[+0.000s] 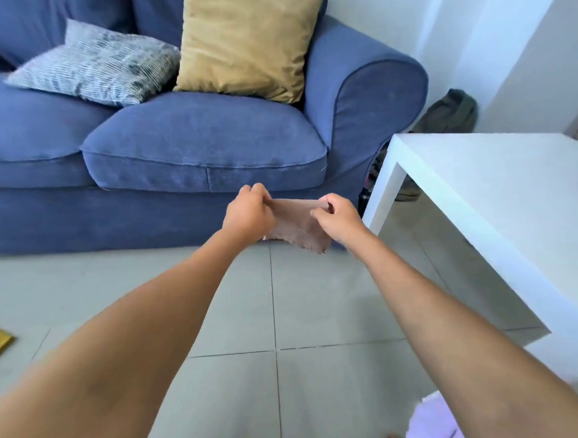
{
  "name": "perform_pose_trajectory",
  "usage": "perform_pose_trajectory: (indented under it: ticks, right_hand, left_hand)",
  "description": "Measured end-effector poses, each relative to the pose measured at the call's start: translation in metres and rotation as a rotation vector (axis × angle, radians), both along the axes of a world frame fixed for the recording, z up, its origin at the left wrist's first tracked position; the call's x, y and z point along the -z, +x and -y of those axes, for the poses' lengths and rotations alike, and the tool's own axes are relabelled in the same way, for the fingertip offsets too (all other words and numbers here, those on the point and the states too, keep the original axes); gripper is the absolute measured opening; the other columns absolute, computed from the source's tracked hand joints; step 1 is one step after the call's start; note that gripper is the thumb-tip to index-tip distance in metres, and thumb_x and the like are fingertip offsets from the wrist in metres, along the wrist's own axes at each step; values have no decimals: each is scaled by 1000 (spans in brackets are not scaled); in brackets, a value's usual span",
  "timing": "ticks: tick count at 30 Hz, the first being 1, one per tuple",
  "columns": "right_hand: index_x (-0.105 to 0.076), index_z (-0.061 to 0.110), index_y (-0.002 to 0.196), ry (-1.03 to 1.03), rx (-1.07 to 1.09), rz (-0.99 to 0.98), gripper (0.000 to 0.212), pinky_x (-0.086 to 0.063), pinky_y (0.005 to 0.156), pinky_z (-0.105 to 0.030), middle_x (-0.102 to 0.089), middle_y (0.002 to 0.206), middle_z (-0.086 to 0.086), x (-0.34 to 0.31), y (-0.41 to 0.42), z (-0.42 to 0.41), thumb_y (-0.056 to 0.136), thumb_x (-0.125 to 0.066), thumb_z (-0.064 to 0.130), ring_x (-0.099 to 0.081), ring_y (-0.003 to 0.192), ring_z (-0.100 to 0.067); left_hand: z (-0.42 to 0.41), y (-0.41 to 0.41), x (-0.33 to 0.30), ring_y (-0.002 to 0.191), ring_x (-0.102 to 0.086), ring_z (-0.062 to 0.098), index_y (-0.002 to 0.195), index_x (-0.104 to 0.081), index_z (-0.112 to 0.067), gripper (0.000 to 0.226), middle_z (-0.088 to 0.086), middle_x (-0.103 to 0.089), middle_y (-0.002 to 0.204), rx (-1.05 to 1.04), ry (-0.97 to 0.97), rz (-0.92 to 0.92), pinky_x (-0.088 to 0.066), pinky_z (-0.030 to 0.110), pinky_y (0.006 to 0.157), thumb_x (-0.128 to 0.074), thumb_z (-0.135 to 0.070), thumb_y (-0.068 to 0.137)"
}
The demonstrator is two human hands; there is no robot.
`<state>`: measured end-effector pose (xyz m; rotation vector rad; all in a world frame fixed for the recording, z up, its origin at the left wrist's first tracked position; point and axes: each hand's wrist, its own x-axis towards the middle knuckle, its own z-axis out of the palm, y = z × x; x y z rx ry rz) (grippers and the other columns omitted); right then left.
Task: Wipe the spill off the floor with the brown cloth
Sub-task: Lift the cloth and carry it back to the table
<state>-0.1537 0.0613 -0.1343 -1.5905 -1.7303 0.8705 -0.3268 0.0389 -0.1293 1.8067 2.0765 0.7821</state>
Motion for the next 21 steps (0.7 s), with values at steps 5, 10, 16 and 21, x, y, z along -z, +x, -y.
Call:
perform_pose_trajectory:
  ticks: [5, 10, 16, 21]
  right_hand:
    - [-48, 15, 76, 150, 124, -67, 17, -32, 50, -13, -42, 65, 5, -59, 70, -10, 90, -55, 19, -38, 59, -7]
    - [-42, 23, 65, 259, 293, 9, 29, -32, 56, -22, -45, 62, 8, -100, 174, 9, 90, -55, 24, -42, 58, -6]
    - [-66, 9, 92, 204, 425, 113, 24, -40, 71, -27, -59, 81, -7, -121, 301, 42, 87, -63, 32, -54, 76, -17]
    - [-65, 12, 119, 56, 517, 218, 38, -38, 84, -25, -58, 101, 0, -112, 357, 50, 86, -68, 30, -52, 95, -15]
  left_hand:
    - [-20, 59, -54, 109, -56, 27, 113, -60, -6, 29, 14, -59, 121, 138, 152, 209, -43, 29, 86, -42, -6, 90]
    - [-27, 157, -85, 102, -64, 25, 105, -67, -8, 25, 7, -68, 105, 296, 159, 420, -52, 30, 86, -49, -6, 88]
    - [-15, 272, -94, 66, -67, 21, 71, -60, -14, 24, 7, -65, 71, 491, -174, 768, -62, 31, 73, -52, 3, 85]
    - [-5, 336, -77, 41, -62, 6, 67, -55, -10, 26, 8, -62, 68, 477, -426, 903, -59, 19, 59, -50, 5, 88]
